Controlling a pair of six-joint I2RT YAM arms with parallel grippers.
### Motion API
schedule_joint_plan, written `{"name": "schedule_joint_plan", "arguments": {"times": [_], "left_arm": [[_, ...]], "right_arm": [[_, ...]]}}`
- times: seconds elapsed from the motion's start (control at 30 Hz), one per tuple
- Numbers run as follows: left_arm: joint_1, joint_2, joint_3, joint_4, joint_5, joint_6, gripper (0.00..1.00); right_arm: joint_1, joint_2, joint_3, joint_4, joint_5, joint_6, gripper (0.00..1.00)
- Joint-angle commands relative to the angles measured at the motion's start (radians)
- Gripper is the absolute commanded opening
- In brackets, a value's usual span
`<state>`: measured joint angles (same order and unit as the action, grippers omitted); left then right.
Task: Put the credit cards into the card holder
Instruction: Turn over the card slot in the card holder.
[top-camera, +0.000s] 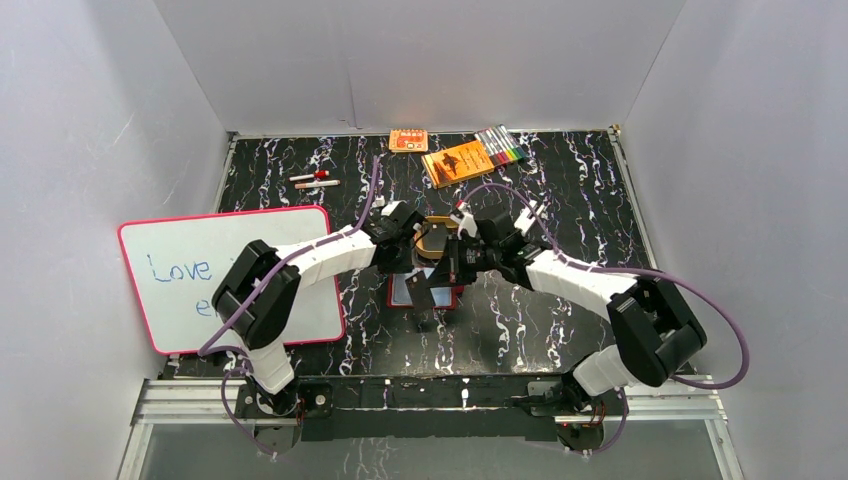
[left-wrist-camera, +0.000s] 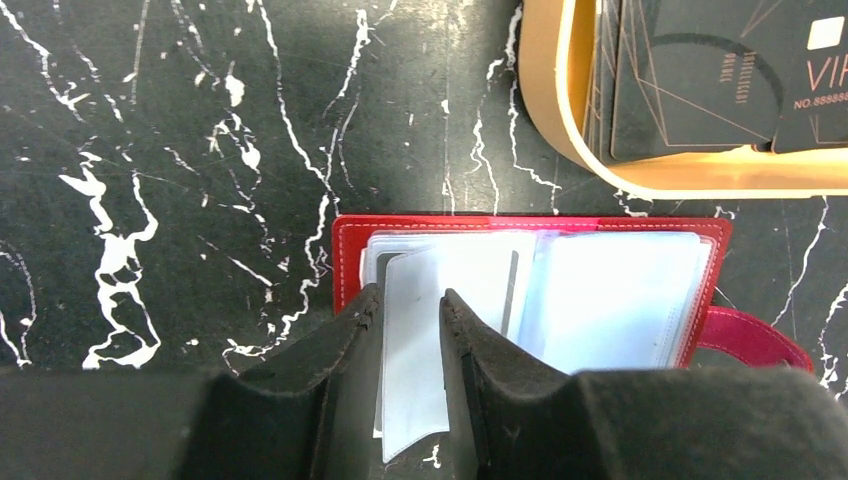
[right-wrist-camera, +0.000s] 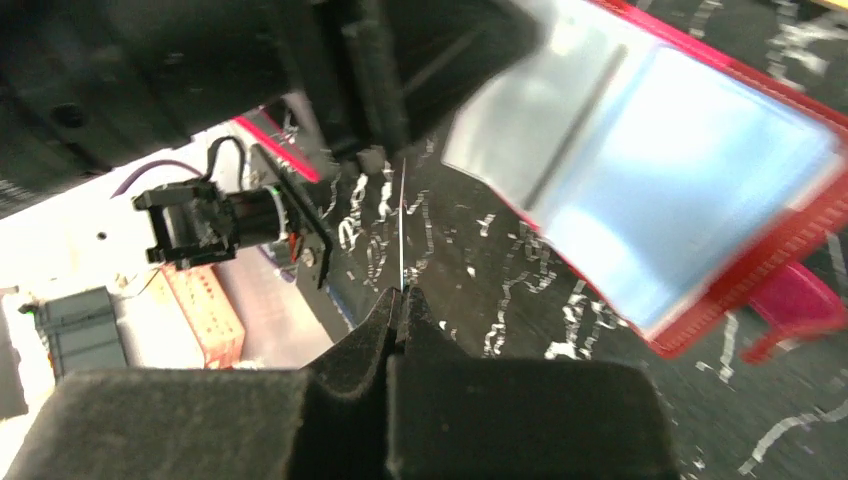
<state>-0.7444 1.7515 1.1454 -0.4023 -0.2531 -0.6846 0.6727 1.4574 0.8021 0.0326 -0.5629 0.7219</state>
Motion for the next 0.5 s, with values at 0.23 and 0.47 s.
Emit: {"name": "schedule_joint_plan", "arguments": {"times": [0.23,0.47], "left_arm": [[0.0,-0.091,-0.061,-0.065,-0.094,-0.033,0.28],[-0.001,-0.091,-0.082,-0.084,-0.113,-0.043,0.28]], "right_arm": [[-0.05,0.066,-0.055,0.128,0.131,0.106,0.0],[-0.051,0.124,-0.047,0.148,0.146,0.115,0.0]]}}
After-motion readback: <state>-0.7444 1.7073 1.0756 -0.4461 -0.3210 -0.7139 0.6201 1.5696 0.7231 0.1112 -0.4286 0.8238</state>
